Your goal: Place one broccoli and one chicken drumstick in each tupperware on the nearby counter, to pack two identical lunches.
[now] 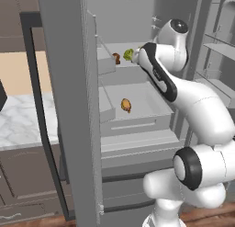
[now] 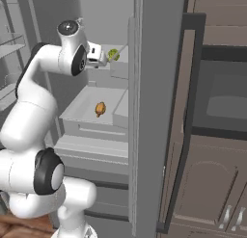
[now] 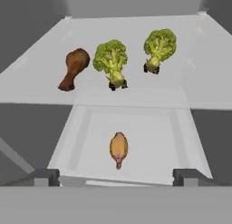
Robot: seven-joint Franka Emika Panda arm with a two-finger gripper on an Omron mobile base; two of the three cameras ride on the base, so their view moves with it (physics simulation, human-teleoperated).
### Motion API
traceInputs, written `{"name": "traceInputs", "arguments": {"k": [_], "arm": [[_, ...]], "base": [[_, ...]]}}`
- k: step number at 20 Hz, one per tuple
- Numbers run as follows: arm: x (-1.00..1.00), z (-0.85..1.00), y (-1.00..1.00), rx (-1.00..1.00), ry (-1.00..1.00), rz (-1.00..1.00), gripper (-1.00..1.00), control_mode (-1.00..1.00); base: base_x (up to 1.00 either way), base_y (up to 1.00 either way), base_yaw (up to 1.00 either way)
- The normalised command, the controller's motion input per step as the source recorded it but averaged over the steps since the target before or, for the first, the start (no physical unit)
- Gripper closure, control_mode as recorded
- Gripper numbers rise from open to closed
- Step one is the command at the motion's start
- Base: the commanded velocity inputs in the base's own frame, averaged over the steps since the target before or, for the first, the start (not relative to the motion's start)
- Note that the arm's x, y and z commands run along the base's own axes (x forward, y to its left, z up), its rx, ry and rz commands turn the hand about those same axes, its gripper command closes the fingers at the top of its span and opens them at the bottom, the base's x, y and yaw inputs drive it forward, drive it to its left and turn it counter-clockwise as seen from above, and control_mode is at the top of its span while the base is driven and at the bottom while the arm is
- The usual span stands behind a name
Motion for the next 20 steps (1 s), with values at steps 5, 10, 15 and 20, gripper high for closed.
{"name": "traceInputs", "arguments": {"k": [5,10,15,20], "arm": [[0.40,0.00,0.00,0.00,0.01,0.00,-1.00,-1.00],[0.45,-0.05,0.00,0.00,0.00,0.00,-1.00,-1.00],[0.49,-0.12,0.01,0.00,0.03,0.00,-1.00,-1.00],[0.40,-0.16,0.12,0.00,0.01,0.00,-1.00,-1.00]], "base": [[0.00,0.00,0.00],[0.00,0.00,0.00],[0.00,0.00,0.00],[0.00,0.00,0.00]]}}
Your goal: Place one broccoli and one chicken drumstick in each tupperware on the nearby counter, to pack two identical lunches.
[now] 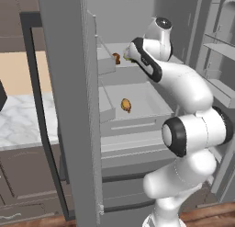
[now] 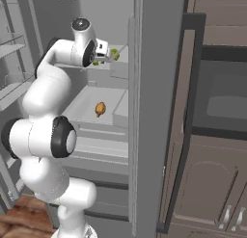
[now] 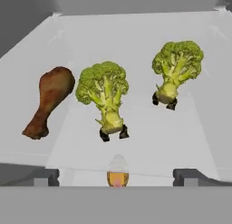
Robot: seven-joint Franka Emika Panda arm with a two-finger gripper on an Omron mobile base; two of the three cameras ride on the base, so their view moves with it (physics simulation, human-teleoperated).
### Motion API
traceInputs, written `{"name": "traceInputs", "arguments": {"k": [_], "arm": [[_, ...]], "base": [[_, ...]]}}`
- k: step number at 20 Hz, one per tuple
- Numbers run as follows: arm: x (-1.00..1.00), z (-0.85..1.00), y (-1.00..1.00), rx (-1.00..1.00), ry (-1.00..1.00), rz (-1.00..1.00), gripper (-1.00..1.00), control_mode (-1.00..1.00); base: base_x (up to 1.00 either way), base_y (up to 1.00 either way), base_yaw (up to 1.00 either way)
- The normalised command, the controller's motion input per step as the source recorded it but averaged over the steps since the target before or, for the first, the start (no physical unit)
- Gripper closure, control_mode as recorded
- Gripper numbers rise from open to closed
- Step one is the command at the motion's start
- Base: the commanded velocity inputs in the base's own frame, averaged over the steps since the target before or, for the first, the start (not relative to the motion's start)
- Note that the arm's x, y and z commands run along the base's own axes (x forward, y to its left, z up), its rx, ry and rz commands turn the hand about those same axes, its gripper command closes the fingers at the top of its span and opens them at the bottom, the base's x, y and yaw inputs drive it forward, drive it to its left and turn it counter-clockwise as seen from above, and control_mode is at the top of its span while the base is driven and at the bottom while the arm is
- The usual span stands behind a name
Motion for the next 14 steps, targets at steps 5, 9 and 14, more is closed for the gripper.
{"name": "traceInputs", "arguments": {"k": [5,9,14], "arm": [[0.47,-0.13,0.11,0.00,0.00,0.00,-1.00,-1.00],[0.48,-0.05,0.00,0.00,0.00,0.00,-1.00,-1.00],[0.51,-0.07,0.06,0.00,0.00,0.00,-1.00,-1.00]], "base": [[0.00,0.00,0.00],[0.00,0.00,0.00],[0.00,0.00,0.00]]}}
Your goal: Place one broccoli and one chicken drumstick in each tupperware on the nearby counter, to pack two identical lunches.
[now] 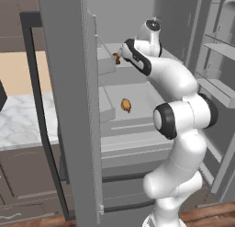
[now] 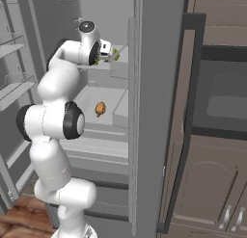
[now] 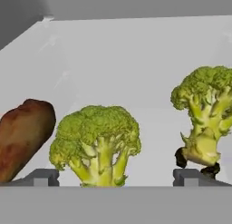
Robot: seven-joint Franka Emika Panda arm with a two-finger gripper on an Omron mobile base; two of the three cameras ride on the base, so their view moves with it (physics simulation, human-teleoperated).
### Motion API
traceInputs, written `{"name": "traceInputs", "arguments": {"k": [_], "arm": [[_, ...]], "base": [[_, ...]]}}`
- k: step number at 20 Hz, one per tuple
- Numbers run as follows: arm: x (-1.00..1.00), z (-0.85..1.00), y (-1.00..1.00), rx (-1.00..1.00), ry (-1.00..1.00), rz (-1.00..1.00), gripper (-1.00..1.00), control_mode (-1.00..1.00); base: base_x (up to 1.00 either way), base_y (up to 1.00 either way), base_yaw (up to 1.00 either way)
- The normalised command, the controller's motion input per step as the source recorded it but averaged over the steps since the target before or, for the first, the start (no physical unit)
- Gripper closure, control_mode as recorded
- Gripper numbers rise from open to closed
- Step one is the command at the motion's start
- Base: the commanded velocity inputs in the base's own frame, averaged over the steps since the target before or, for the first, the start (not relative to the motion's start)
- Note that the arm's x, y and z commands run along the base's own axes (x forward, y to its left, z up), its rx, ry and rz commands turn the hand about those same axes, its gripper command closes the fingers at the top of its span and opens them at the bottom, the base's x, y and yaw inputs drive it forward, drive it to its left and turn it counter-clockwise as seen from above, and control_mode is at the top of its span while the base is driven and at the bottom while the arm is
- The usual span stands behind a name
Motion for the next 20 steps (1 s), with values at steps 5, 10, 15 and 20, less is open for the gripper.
{"name": "traceInputs", "arguments": {"k": [5,10,15,20], "arm": [[0.43,-0.14,0.16,0.00,0.00,0.00,-1.00,-1.00],[0.07,-0.24,0.03,0.00,0.02,-0.01,-1.00,-1.00],[-0.24,-0.41,0.00,0.00,0.08,-0.10,-1.00,-1.00],[-0.06,-0.36,0.01,0.00,0.01,-0.05,-1.00,-1.00]], "base": [[0.00,0.00,0.00],[0.00,0.00,0.00],[0.00,0.00,0.00],[0.00,0.00,0.00]]}}
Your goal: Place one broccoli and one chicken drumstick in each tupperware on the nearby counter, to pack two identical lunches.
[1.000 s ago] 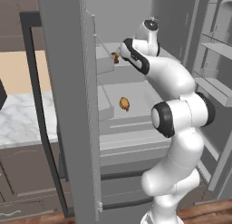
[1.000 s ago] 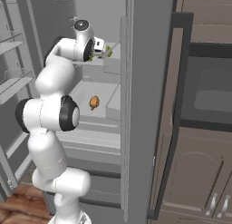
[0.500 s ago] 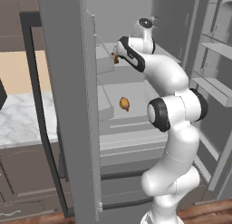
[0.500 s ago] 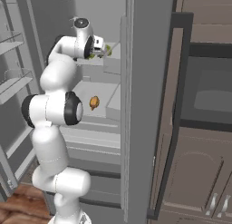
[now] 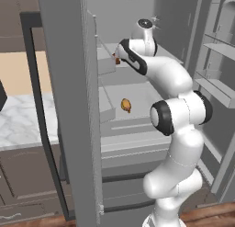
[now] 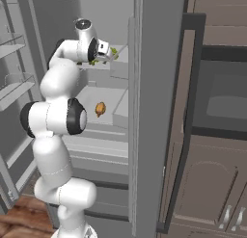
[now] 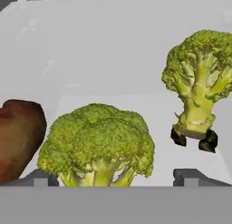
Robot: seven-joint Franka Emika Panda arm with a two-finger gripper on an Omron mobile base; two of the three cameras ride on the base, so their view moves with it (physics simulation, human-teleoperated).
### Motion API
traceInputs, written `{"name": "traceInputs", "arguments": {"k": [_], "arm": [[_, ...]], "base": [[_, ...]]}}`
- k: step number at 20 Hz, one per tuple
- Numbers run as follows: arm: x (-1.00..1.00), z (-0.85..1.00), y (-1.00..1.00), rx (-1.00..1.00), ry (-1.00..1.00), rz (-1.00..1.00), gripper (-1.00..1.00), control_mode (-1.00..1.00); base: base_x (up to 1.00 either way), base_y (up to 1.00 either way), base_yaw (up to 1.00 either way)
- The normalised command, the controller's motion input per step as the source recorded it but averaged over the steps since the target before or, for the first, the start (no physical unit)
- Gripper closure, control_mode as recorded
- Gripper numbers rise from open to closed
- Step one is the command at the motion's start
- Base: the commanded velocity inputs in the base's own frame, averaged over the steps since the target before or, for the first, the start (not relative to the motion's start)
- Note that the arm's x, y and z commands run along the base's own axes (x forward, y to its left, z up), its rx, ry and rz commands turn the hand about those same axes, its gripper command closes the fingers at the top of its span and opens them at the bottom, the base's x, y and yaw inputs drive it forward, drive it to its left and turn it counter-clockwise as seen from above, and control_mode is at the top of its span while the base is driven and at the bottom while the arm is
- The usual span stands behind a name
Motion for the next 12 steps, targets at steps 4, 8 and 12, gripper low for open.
{"name": "traceInputs", "arguments": {"k": [4,8,12], "arm": [[0.13,-0.22,0.07,0.00,-0.07,0.00,1.00,-1.00],[0.07,-0.08,0.00,0.00,-0.06,0.00,1.00,-1.00],[-0.36,-0.11,-0.01,0.00,0.00,0.00,1.00,-1.00]], "base": [[0.00,0.00,0.00],[0.00,0.00,0.00],[0.00,0.00,0.00]]}}
